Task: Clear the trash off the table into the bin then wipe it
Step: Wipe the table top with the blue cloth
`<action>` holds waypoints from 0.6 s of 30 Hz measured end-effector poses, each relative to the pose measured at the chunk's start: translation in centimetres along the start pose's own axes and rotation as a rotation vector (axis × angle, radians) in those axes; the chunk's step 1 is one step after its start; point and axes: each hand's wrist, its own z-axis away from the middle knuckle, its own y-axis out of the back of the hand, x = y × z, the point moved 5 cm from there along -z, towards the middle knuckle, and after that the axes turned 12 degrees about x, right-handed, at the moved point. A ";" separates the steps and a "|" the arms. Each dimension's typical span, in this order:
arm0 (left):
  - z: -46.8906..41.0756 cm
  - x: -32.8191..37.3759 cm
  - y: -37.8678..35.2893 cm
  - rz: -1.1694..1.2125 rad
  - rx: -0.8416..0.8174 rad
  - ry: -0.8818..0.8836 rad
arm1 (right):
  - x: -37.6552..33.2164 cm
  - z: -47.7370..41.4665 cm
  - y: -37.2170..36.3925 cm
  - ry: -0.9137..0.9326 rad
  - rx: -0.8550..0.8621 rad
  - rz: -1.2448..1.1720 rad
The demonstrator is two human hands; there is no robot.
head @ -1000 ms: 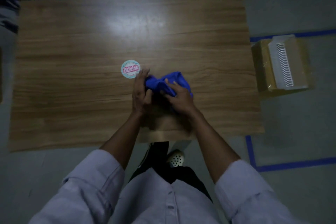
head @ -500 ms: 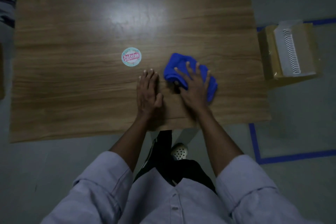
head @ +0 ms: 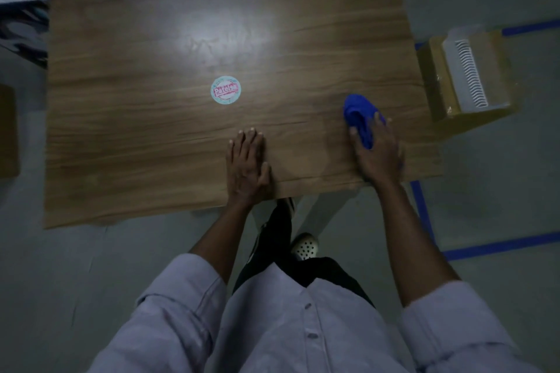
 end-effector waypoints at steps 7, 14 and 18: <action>1.9 0.6 -0.7 -0.088 0.025 0.064 | -3.0 5.8 -7.8 0.272 0.036 0.339; 2.2 -0.9 0.2 0.097 0.015 0.066 | -8.5 10.6 -6.6 0.248 -0.177 -0.364; 2.6 -0.2 0.7 0.037 -0.015 0.028 | -3.4 7.1 0.2 0.208 0.215 -0.243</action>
